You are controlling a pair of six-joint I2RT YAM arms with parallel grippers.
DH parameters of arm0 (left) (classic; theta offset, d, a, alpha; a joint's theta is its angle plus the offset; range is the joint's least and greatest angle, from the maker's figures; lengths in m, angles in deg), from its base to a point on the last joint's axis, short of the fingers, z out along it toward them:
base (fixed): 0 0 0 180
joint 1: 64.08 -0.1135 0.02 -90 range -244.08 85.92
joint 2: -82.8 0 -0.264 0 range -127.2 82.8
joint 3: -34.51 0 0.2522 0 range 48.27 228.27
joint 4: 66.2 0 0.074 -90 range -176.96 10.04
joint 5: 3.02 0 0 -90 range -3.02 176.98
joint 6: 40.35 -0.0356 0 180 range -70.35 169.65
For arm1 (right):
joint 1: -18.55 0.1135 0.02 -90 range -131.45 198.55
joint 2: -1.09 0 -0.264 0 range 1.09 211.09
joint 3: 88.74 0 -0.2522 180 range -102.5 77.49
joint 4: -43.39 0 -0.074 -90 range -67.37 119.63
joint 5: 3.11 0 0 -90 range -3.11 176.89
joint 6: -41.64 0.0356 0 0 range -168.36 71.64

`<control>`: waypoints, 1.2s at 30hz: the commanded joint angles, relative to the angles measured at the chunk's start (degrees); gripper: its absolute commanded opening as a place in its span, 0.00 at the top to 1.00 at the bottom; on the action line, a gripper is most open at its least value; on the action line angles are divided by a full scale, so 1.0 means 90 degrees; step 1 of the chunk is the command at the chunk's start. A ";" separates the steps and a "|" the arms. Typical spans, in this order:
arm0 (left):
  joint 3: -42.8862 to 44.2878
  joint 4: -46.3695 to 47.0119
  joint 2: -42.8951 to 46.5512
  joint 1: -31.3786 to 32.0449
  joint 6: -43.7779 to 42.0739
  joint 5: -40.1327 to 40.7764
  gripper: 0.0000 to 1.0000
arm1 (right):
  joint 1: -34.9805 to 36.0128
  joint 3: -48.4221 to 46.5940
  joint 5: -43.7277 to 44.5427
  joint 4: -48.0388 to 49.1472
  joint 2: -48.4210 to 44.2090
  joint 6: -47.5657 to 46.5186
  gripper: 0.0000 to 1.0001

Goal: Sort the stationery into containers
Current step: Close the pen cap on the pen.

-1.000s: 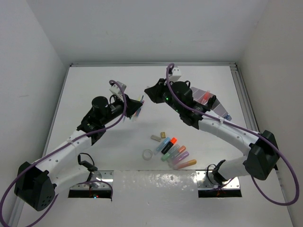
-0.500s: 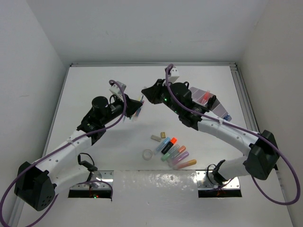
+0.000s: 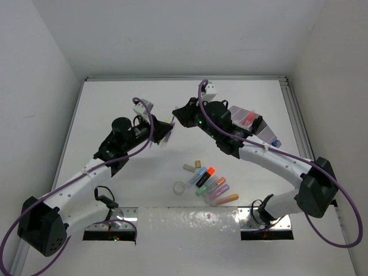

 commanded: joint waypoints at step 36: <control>0.0023 0.0275 -0.0013 -0.0014 -0.0066 0.0079 1.00 | -0.0128 0.0169 -0.0382 0.0485 0.0197 0.0079 1.00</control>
